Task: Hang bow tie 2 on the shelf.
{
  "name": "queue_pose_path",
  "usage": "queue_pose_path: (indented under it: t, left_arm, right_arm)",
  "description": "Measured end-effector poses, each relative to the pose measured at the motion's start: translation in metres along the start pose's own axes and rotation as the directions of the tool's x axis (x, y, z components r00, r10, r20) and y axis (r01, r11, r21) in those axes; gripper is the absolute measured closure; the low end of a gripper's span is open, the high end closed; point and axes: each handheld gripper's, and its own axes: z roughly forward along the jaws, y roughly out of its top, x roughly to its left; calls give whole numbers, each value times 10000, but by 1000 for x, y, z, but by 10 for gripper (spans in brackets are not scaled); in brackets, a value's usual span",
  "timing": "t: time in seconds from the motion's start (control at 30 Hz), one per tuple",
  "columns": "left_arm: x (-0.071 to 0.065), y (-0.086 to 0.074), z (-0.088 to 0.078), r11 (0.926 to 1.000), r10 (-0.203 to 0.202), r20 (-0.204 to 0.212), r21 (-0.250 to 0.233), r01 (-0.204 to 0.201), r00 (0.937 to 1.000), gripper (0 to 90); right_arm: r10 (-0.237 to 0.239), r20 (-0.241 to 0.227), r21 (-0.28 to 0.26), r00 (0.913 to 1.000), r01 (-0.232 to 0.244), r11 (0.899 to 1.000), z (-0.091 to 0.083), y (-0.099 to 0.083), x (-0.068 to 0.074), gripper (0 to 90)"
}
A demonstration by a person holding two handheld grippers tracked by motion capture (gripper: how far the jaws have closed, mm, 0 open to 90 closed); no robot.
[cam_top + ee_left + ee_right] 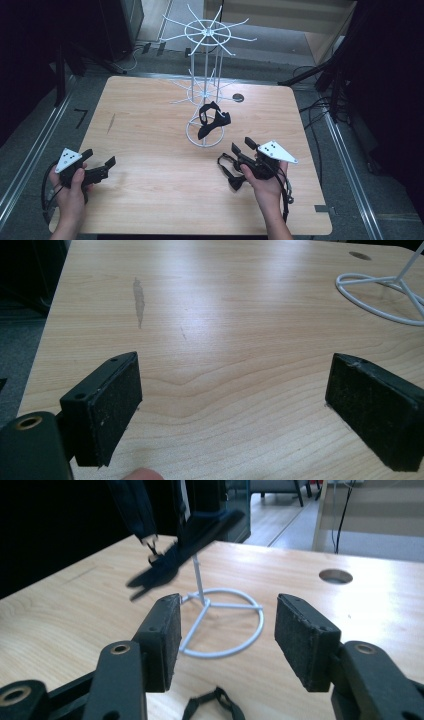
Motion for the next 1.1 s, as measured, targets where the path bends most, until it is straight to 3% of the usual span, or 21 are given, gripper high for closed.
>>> queue_pose_path:
  t: [0.37,0.6,0.9,1.1]
  left_arm:
    - [0,-1,-1,10000,-13,-18,45,13,10000,84]
    - [0,-1,-1,10000,-57,23,43,57,10000,84]
    - [1,0,-1,9999,-104,5,34,104,9999,84]
    - [1,0,-1,9999,-118,-1,57,118,9999,84]
  right_arm:
    - [182,107,833,9998,-190,9963,-6,-20,-14,509]
    - [362,3,1823,9993,-357,9826,-7,-34,-23,524]
    - [-118,-3,2660,9999,114,9639,2,-42,-14,525]
    - [-290,-9,3373,9996,276,9410,9,-50,-13,532]
